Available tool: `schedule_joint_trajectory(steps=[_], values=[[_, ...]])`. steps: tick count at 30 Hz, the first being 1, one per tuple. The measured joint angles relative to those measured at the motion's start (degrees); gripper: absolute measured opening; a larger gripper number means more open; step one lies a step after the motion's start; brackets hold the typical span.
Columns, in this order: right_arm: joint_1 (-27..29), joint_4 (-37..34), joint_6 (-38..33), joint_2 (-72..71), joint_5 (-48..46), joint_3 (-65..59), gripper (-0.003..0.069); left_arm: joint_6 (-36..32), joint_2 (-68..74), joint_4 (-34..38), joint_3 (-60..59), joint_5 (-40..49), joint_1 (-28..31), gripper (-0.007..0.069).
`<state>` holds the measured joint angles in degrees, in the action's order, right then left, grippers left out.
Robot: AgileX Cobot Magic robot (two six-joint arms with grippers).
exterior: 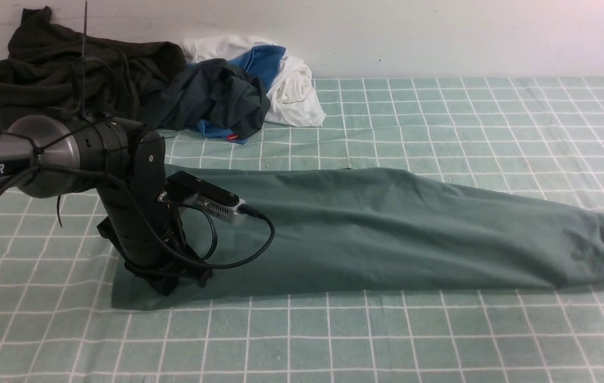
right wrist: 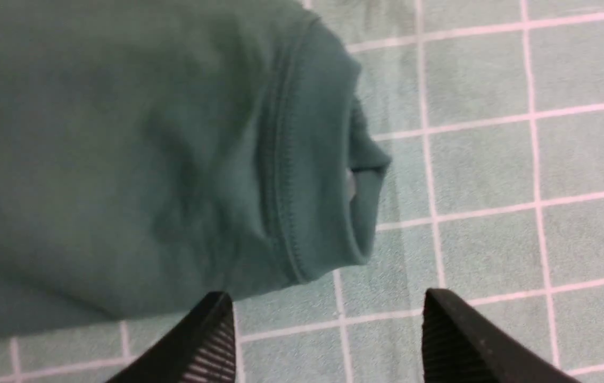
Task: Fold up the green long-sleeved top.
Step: Use the right arm to clamp the right edge of the fabric
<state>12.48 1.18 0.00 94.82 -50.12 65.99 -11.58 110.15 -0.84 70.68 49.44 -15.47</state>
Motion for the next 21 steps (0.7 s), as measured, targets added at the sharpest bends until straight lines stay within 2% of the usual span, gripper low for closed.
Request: schedule_joint_trajectory(steps=[6,15,17,19,21], values=[[0.24,0.00,0.00,7.26,6.58,0.00,0.0515,-0.37,-0.07,0.19,-0.07,-0.13,0.01,-0.0003],[0.24,-0.60,0.81,15.87,13.50,0.19,0.0512,-0.48,-0.07,0.24,-0.07,-0.13,0.01,-0.0003],[0.24,-0.85,0.93,15.87,13.50,0.24,0.0494,-0.48,-0.07,0.24,-0.07,-0.13,0.01,-0.0003],[0.24,-1.18,0.95,15.92,13.50,0.28,0.0444,-0.48,-0.07,0.24,-0.08,-0.13,0.01,-0.0003],[0.17,-1.67,0.90,15.86,13.45,0.28,0.0366,-0.48,-0.07,0.24,-0.13,-0.13,0.01,-0.0003]])
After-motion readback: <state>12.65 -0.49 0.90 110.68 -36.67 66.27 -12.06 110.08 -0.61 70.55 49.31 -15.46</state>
